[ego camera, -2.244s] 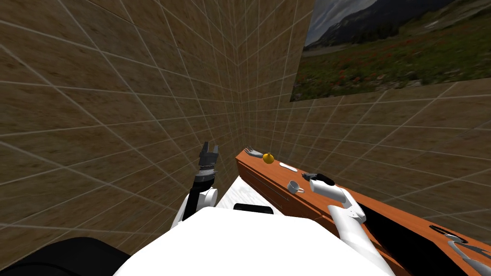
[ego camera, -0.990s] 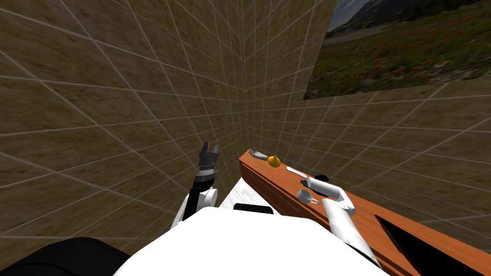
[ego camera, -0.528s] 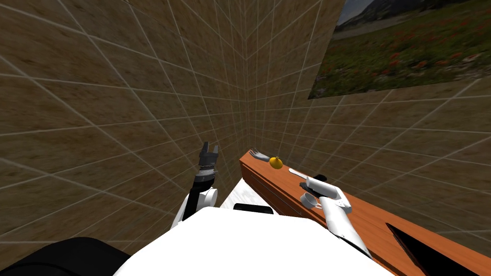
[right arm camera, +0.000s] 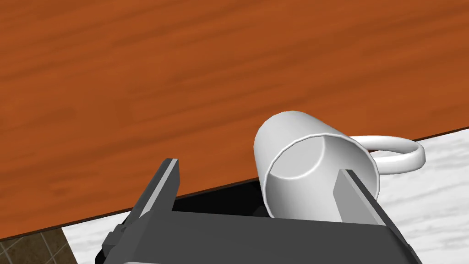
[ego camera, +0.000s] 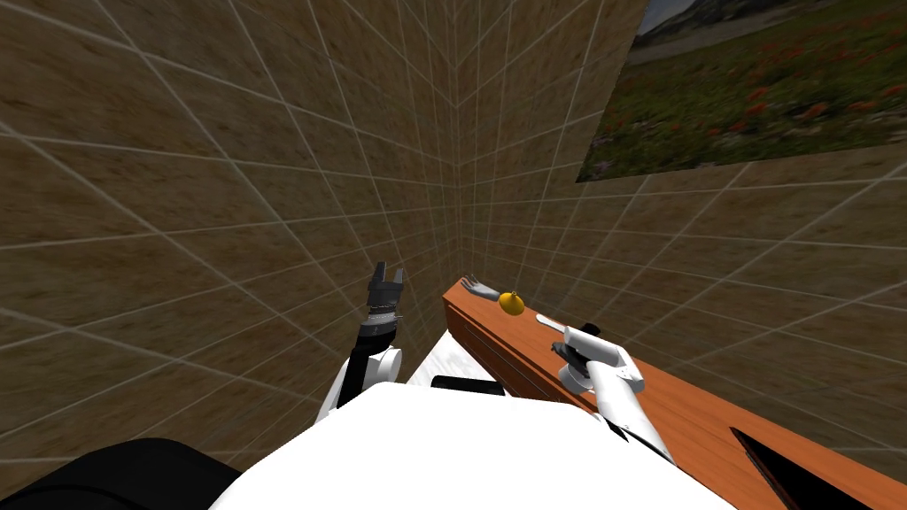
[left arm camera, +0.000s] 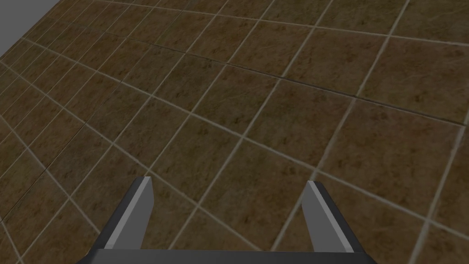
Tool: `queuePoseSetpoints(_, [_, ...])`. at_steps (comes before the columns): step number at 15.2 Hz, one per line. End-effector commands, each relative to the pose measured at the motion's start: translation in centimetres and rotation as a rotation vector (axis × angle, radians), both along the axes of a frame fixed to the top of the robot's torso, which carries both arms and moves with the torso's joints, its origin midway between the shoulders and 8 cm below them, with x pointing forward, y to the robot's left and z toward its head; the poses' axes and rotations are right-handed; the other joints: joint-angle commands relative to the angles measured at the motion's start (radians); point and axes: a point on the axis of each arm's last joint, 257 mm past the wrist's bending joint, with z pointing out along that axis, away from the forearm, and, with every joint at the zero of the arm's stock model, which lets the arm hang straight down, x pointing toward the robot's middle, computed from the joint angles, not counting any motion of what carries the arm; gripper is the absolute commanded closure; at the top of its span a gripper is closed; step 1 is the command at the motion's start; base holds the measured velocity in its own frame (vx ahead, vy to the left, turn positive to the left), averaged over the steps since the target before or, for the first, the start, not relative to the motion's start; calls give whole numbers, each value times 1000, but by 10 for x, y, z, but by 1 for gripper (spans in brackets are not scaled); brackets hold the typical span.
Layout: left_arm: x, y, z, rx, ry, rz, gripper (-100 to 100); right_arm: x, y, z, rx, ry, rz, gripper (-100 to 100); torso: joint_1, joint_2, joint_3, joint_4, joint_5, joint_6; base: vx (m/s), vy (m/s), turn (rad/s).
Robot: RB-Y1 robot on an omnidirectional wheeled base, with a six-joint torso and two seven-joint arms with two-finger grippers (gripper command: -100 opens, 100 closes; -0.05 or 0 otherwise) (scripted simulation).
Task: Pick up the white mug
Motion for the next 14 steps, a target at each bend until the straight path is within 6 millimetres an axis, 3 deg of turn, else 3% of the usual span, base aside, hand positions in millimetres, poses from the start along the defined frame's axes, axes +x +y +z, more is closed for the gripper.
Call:
queuePoseSetpoints(1, [0,0,0,0,0,0,0,-8,7,-5,31,23,-46,-100,0,0,0,0,0,0,27,-27,6])
queuePoseSetpoints(4, [0,0,0,0,0,0,0,-11,8,-7,39,31,-59,-100,-2,0,0,0,0,0,23,-41,3])
queuePoseSetpoints(9, [0,0,0,0,0,0,0,-26,13,-30,41,33,-47,-100,0,-2,-1,0,0,0,64,-9,-52])
queuePoseSetpoints(10, [0,0,0,0,0,0,0,-24,13,-26,43,35,-52,-100,1,-2,-1,-1,0,0,36,2,-26])
queuePoseSetpoints(11, [0,0,0,0,0,0,0,-24,13,-26,41,33,-50,100,1,-1,-1,0,0,0,-2,7,-11])
queuePoseSetpoints(14, [0,0,0,0,0,0,0,-24,12,-26,41,34,-51,100,1,1,1,1,-1,-1,-1,0,-7])
